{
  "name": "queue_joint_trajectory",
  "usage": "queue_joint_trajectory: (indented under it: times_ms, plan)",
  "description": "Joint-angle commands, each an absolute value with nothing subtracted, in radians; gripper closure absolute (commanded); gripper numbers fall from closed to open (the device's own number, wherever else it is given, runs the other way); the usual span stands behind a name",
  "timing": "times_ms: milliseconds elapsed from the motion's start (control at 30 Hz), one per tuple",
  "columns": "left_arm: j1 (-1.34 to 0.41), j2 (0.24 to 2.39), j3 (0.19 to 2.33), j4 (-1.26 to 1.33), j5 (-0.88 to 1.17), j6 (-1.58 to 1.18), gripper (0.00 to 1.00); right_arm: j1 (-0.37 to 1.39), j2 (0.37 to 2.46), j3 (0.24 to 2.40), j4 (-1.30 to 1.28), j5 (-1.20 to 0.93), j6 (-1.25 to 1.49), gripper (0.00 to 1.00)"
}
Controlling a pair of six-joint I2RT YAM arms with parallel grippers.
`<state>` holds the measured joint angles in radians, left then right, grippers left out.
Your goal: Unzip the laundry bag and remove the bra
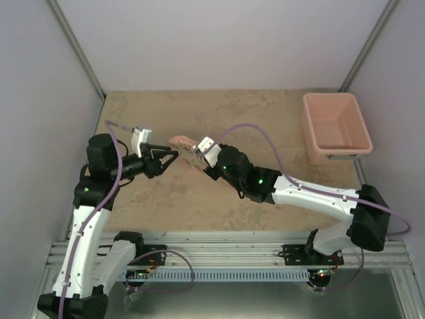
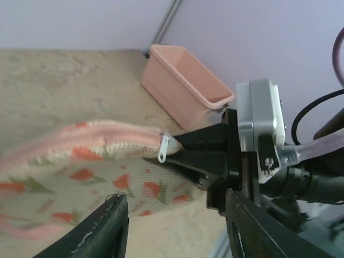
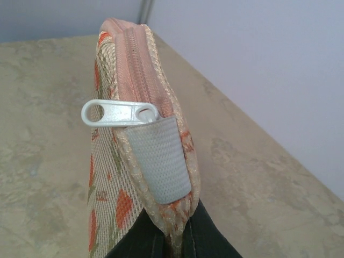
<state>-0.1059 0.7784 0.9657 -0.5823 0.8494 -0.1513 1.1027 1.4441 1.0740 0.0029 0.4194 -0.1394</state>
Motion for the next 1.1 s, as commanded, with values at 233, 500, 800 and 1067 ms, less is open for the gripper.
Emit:
queue_joint_trajectory:
  times_ms: [233,500,800,1067]
  plan:
    - [-0.180,0.739,0.781,-0.279,0.930,-0.727,0.54,1.121,1.449,1.145,0.084,0.449,-0.174,0.99]
    - [-0.215,0.807,0.767,-0.139,0.911,-0.834,0.54,1.141,1.473,1.174,0.087,0.436,-0.189,0.99]
    - [-0.215,0.830,0.780,-0.114,0.870,-0.856,0.62,1.154,1.477,1.180,0.091,0.408,-0.202,1.00]
    - [-0.215,0.828,0.784,-0.137,0.860,-0.852,0.81,1.161,1.474,1.171,0.086,0.409,-0.209,0.99]
